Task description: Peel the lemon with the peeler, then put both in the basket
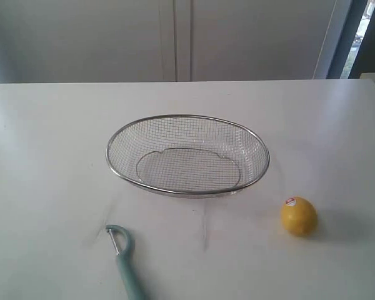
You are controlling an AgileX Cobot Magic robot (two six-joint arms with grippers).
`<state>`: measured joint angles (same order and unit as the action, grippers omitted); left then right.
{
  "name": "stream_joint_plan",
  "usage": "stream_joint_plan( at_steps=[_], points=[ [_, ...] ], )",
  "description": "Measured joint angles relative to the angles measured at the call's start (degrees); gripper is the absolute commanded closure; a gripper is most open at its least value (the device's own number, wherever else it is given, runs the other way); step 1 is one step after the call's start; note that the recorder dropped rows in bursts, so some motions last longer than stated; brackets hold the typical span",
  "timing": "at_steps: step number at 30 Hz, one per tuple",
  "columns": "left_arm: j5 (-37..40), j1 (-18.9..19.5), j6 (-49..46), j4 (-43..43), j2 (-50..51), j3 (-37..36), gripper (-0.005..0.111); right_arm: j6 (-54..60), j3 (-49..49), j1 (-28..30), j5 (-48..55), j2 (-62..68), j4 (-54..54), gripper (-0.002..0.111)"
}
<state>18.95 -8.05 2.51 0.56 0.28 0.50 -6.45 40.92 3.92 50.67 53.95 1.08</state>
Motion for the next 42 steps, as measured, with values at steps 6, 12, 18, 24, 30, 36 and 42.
stream_joint_plan(
  at_steps=[6, 12, 18, 24, 30, 36, 42],
  points=[
    [0.0, 0.0, 0.0, 0.0, 0.0, 0.0, 0.107, 2.0, 0.2, 0.0, 0.0, 2.1, 3.0, 0.108],
    [0.0, 0.0, 0.0, 0.0, 0.0, 0.0, 0.107, 3.6, 2.8, -0.3, 1.1, 5.2, 5.0, 0.108],
    [0.0, 0.0, 0.0, 0.0, 0.0, 0.0, 0.107, 4.2, 3.7, -6.1, 1.5, 8.0, 6.5, 0.108],
    [0.0, 0.0, 0.0, 0.0, 0.0, 0.0, 0.107, 4.3, 4.8, -10.6, 1.5, 10.7, 6.8, 0.108],
    [0.0, 0.0, 0.0, 0.0, 0.0, 0.0, 0.107, 3.7, 7.4, -17.2, 1.6, 14.2, 7.0, 0.108],
    [0.0, 0.0, 0.0, 0.0, 0.0, 0.0, 0.107, 2.5, 9.2, -22.4, 1.5, 17.5, 7.0, 0.108],
    [0.0, 0.0, 0.0, 0.0, 0.0, 0.0, 0.107, 1.0, 9.5, -27.1, 0.7, 21.0, 7.0, 0.108]
  ],
)
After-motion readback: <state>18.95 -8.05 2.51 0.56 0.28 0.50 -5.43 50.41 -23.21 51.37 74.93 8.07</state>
